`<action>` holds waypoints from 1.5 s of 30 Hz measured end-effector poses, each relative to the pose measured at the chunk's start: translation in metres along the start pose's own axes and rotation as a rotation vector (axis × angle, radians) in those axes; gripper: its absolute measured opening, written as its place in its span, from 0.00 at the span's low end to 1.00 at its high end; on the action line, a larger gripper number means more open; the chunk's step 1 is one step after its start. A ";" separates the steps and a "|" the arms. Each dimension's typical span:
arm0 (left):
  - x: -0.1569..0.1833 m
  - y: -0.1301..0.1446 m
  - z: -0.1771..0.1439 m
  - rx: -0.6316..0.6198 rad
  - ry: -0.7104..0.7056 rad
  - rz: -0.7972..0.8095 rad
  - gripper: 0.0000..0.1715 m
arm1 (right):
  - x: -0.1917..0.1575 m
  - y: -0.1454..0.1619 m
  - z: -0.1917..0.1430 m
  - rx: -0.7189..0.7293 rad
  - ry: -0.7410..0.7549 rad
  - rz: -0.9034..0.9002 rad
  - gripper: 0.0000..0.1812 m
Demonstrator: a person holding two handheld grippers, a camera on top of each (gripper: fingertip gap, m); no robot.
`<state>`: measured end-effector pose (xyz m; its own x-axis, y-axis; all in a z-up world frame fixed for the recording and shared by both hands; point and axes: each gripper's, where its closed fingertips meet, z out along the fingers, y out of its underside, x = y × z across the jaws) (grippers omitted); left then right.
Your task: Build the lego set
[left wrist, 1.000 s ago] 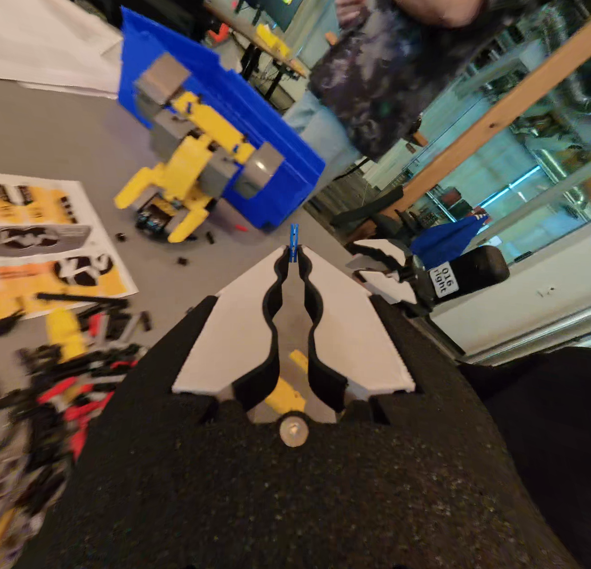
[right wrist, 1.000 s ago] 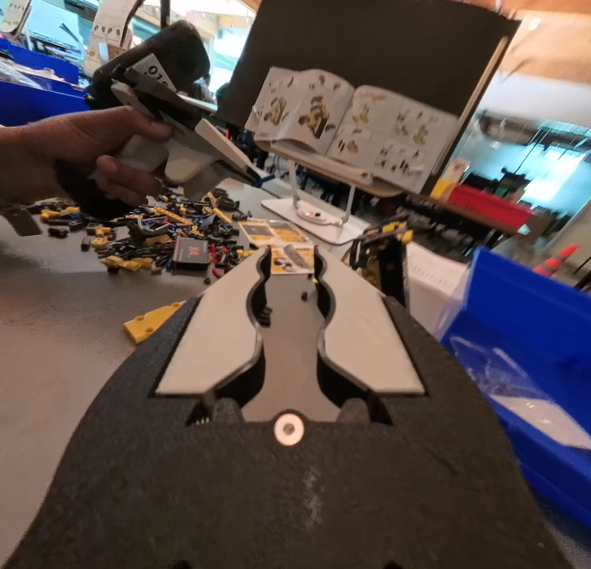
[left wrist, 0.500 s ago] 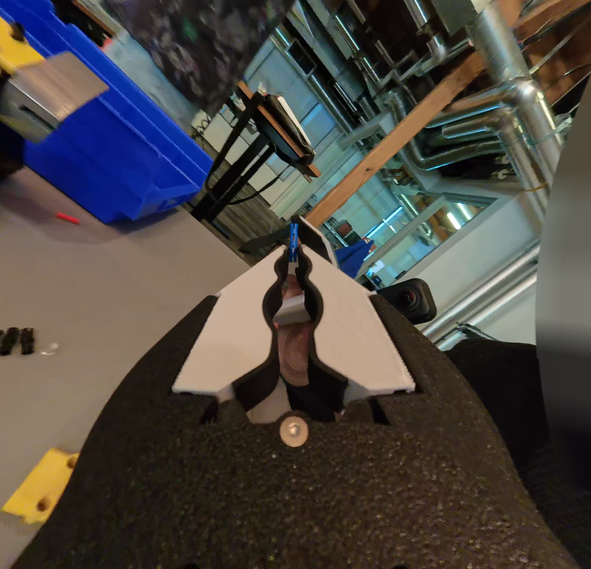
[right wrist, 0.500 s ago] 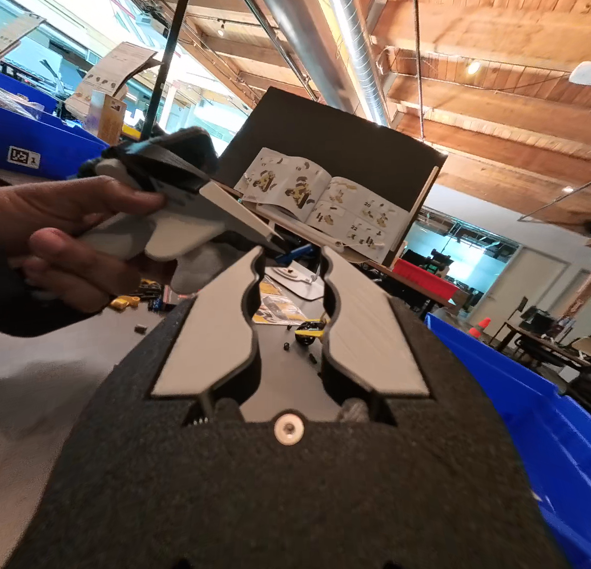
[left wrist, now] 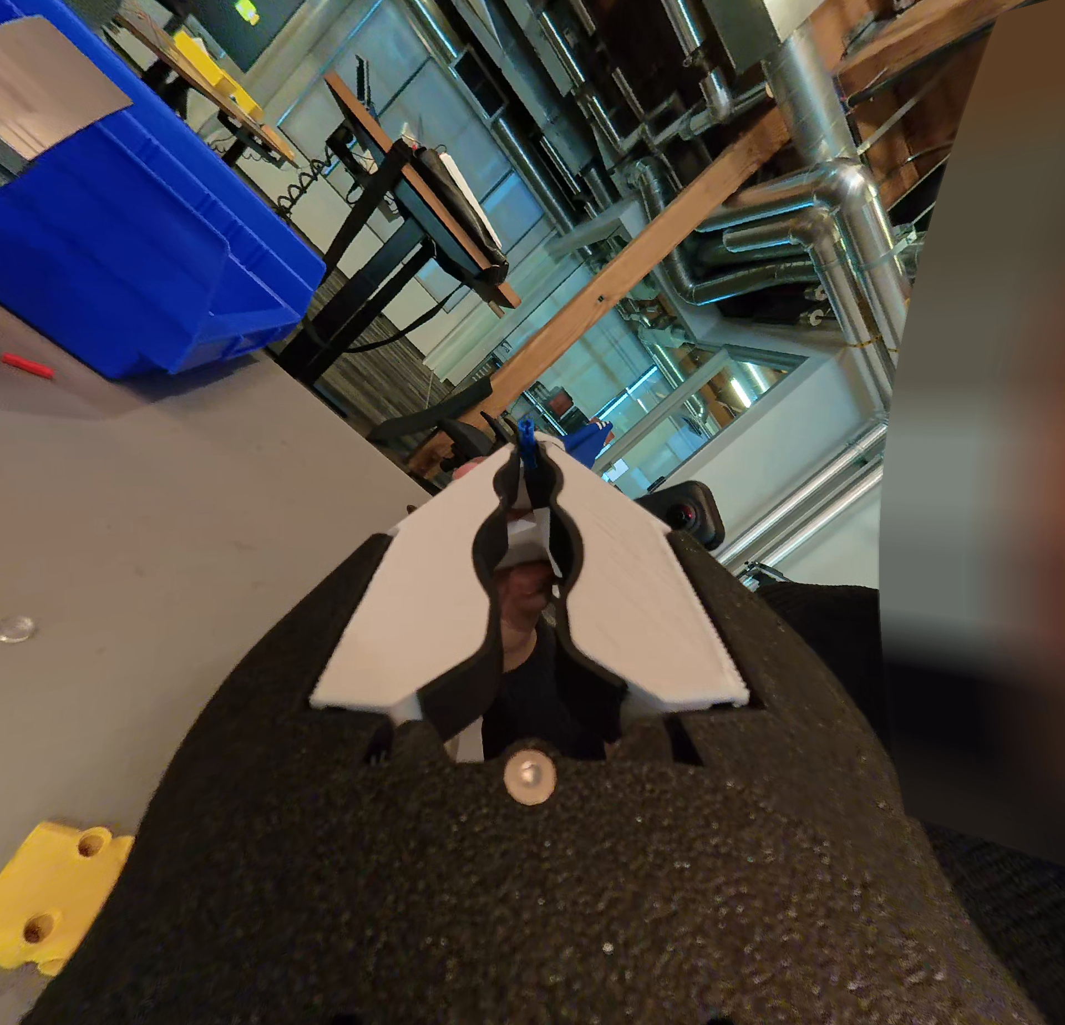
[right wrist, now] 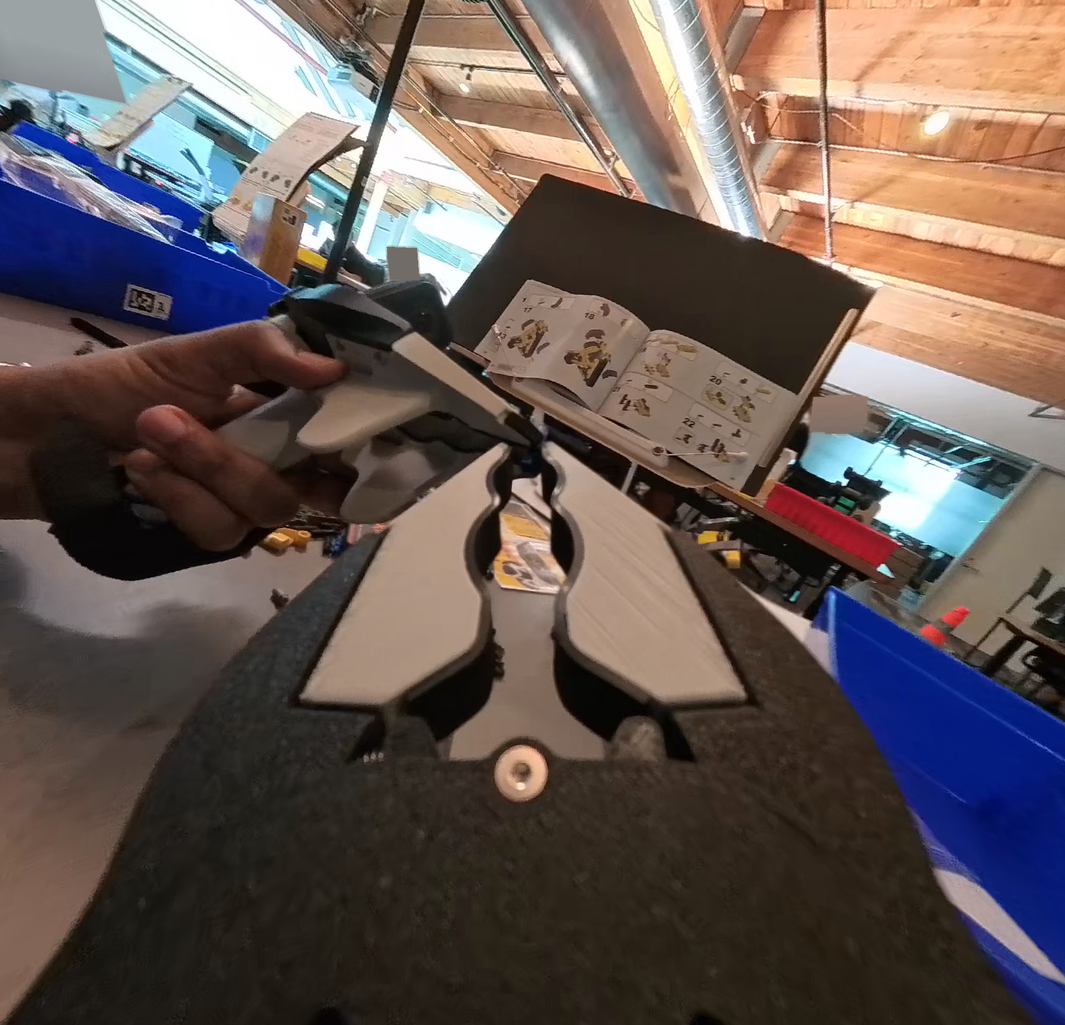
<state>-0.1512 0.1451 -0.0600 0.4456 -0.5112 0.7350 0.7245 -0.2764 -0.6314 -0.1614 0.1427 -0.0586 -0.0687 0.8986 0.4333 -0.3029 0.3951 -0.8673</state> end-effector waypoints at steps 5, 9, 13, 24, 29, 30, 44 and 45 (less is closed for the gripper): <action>0.003 -0.001 -0.001 0.009 0.014 0.023 0.03 | 0.000 -0.002 -0.001 0.021 -0.068 0.114 0.02; 0.004 -0.009 -0.008 0.047 0.022 0.027 0.03 | 0.000 -0.003 -0.002 0.033 -0.094 0.173 0.02; 0.002 -0.002 -0.003 0.010 0.011 0.034 0.04 | -0.005 -0.002 0.000 0.021 -0.128 0.187 0.02; 0.002 0.005 0.000 -0.029 0.020 0.016 0.04 | 0.000 0.000 -0.002 0.008 -0.107 0.162 0.03; 0.006 0.005 0.000 -0.030 0.060 -0.028 0.03 | 0.000 -0.004 -0.005 0.028 -0.065 0.068 0.03; 0.006 0.005 0.000 -0.028 0.071 -0.046 0.03 | 0.000 -0.005 -0.005 0.031 -0.052 0.042 0.03; 0.009 0.006 0.000 -0.028 0.134 -0.114 0.02 | -0.002 -0.008 -0.006 0.058 -0.001 -0.058 0.03; 0.010 0.006 0.000 -0.028 0.136 -0.115 0.02 | -0.002 -0.008 -0.006 0.058 -0.002 -0.059 0.03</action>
<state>-0.1427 0.1381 -0.0569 0.2837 -0.5797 0.7639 0.7507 -0.3613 -0.5530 -0.1529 0.1392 -0.0538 -0.0510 0.8739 0.4834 -0.3610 0.4352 -0.8248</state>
